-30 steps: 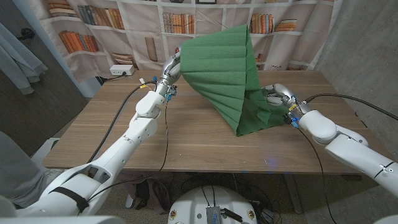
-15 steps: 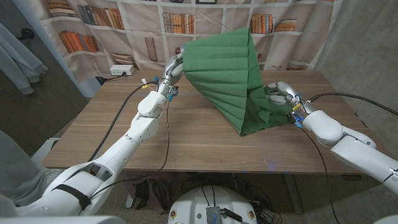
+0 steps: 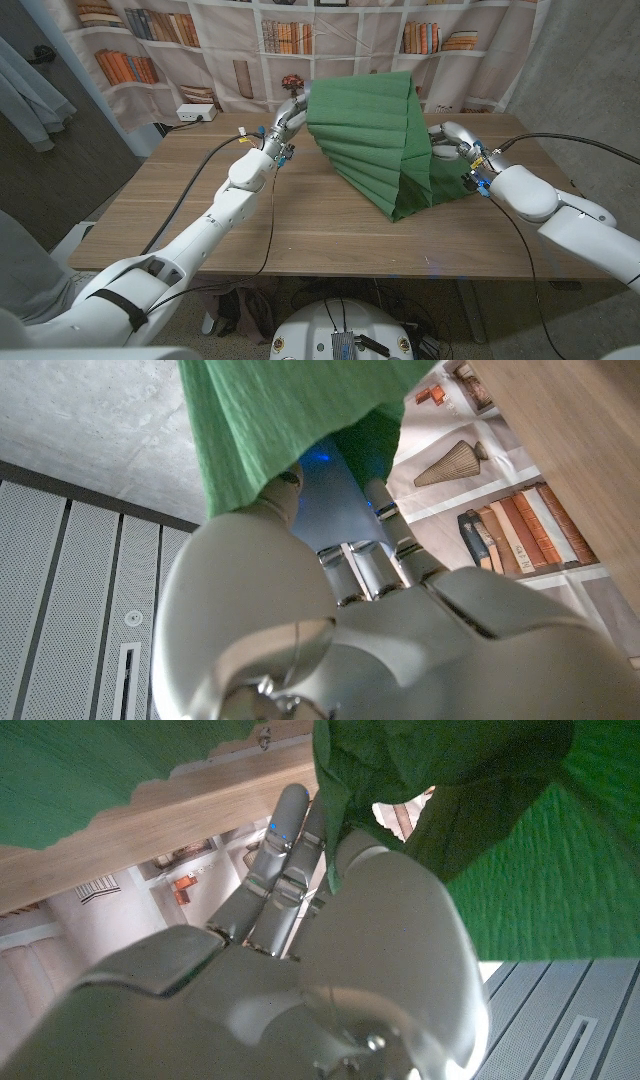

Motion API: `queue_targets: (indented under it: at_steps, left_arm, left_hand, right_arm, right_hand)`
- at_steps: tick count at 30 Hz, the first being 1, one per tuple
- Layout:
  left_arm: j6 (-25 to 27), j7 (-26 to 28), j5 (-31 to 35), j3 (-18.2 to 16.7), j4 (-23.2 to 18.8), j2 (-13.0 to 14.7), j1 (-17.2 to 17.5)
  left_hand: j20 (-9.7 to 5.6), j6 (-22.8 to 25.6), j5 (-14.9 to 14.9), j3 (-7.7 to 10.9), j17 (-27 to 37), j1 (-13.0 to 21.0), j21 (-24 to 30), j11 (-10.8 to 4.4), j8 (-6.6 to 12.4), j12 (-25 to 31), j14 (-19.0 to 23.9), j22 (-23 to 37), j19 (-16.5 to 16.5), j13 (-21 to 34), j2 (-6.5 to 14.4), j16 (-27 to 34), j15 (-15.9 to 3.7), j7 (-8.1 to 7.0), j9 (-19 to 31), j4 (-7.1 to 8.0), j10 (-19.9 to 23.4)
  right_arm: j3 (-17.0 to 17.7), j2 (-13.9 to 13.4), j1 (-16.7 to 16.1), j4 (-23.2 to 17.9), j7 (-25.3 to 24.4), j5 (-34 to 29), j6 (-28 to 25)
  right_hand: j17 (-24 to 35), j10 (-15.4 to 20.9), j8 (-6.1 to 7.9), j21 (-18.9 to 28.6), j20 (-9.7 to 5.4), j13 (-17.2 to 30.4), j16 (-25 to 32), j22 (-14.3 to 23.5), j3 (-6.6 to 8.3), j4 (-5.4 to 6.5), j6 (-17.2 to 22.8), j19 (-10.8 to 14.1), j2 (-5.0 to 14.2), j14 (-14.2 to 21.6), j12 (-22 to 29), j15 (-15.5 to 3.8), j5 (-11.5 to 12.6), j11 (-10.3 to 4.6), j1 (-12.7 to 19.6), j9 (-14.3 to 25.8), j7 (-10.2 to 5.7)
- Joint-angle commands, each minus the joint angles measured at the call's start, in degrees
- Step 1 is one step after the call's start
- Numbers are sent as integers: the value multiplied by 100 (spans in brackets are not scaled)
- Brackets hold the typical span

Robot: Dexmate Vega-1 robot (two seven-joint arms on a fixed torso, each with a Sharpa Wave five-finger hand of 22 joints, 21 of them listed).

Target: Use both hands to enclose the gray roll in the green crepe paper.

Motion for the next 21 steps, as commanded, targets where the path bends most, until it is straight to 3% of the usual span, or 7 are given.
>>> queue_targets:
  at_steps: [1, 10, 21]
  left_arm:
    - [179, 113, 568, 260, 87, 52, -61]
    - [229, 296, 576, 197, 81, 87, -11]
    - [176, 184, 526, 227, 230, 30, -99]
  left_hand:
    - [-186, 84, 31, -8, 15, 63, 30, -7, 53, -1, 63, 3, -20, 10, 7, 26, -755, -4, 11, -20, 63]
    - [-181, 80, 31, -15, 24, 67, 35, 8, 50, -7, 58, 2, -26, 17, 13, 22, -751, 14, -1, -16, 50]
    - [-179, 78, 29, -23, 32, 72, 41, -16, 44, -13, 61, 1, -28, 15, 12, 21, -754, 14, -18, -16, 48]
  right_arm:
    - [221, -374, 104, -591, 210, -227, -358]
    - [506, -417, -70, -738, 255, -243, -460]
    - [631, -430, -25, -767, 401, -329, -428]
  right_hand:
    - [11, 61, -9, 45, -892, 21, 7, -8, 8, -2, 49, 10, 29, 26, 27, -349, 15, 17, 42, 24, -4]
    - [9, 70, -12, 58, -894, 19, -2, -26, 12, -10, 53, 12, 17, 36, 18, -350, 20, 16, 48, 27, -1]
    - [5, 77, -14, 68, -895, 21, -14, -51, 21, -4, 58, 11, 20, 44, 8, -340, 26, 14, 43, 34, 3]
